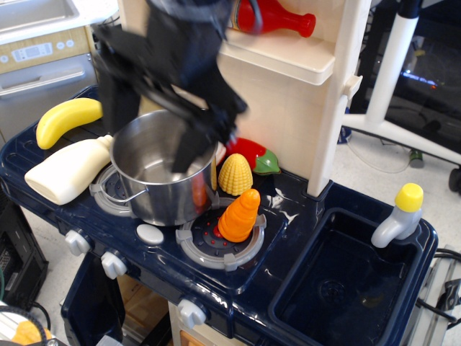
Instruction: Put banana in pot or pan
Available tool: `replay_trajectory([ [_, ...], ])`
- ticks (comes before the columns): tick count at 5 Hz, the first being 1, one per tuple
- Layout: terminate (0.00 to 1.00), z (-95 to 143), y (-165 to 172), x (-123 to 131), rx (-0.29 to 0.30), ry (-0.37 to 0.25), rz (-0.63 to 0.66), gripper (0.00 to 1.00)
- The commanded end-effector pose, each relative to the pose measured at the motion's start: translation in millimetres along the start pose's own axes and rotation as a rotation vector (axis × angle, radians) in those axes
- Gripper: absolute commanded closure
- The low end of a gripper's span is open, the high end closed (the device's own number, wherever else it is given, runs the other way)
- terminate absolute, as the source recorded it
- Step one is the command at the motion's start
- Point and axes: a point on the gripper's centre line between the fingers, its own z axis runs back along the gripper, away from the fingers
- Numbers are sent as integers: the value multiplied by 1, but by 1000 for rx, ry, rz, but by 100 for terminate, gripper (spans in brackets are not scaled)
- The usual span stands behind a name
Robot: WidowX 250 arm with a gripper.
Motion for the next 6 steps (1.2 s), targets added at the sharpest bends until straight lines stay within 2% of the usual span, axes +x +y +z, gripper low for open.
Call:
replay_trajectory([
  [1, 0, -9, 84, 22, -7, -71, -105, 0],
  [2, 0, -38, 111, 31, 49, -119, -59, 0],
  [3, 0, -68, 143, 42, 31, -134, -149, 0],
  [4, 0, -94, 163, 61, 93, -177, -182, 0],
  [5, 0, -106, 171, 79, 20, -244, -202, 0],
  [6, 0, -103, 174, 93, 14, -265, -193, 0],
])
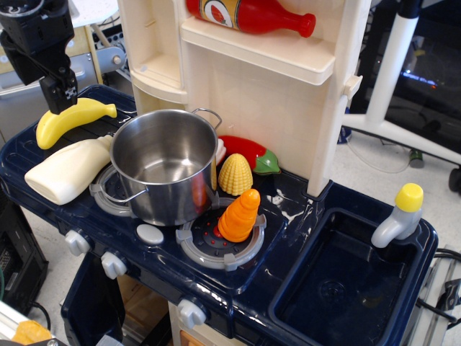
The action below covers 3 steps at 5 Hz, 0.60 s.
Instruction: Put banana in pot or pan
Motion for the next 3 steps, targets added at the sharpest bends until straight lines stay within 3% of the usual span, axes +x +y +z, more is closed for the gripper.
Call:
replay_trajectory([
  [1, 0, -3, 23, 23, 73, -66, -28, 0],
  [3, 0, -27, 26, 20, 2, -37, -46, 0],
])
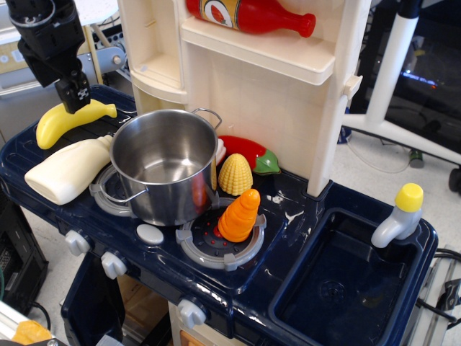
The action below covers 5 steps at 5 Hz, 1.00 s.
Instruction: Put banana in pot or pan
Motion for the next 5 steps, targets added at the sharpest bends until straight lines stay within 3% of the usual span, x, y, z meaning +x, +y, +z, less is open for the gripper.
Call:
replay_trajectory([
  [1, 0, -16, 20, 13, 6, -9, -7, 0],
  [2, 0, -24, 15, 12, 1, -22, 27, 0],
  [3, 0, -16, 11, 12, 5, -8, 54, 100],
  [4, 0, -8, 8, 7, -11, 7, 46, 100],
  [5, 0, 24, 22, 1, 40, 98, 14, 100],
])
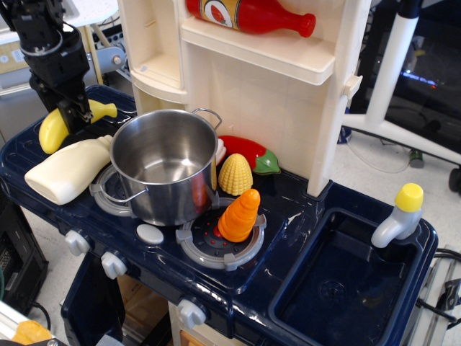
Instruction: Put banana in pot or pan
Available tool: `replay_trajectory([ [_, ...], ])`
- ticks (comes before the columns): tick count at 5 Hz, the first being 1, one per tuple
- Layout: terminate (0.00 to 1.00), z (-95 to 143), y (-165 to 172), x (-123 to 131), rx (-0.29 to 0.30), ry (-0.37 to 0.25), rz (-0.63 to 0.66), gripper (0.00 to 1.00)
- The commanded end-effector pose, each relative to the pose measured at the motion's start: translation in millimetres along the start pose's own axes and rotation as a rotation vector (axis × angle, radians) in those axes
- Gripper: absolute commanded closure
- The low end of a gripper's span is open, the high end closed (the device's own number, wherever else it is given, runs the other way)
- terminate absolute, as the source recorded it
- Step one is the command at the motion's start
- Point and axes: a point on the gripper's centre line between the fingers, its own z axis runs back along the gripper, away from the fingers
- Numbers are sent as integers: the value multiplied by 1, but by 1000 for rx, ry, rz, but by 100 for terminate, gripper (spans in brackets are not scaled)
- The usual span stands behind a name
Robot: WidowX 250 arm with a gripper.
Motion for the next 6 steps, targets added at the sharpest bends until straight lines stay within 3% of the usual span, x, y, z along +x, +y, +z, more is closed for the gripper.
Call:
replay_trajectory([
  [1, 0, 91, 44, -2, 139, 95, -21, 100],
  [2, 0, 110, 0, -11, 167, 98, 124, 100],
  [3, 0, 124, -46, -1, 105, 120, 213, 100],
  [4, 0, 121, -82, 4, 115, 86, 315, 100],
  [5, 0, 127, -102, 15, 81, 77, 328, 100],
  [6, 100, 115, -117, 21, 65, 41, 368, 100],
])
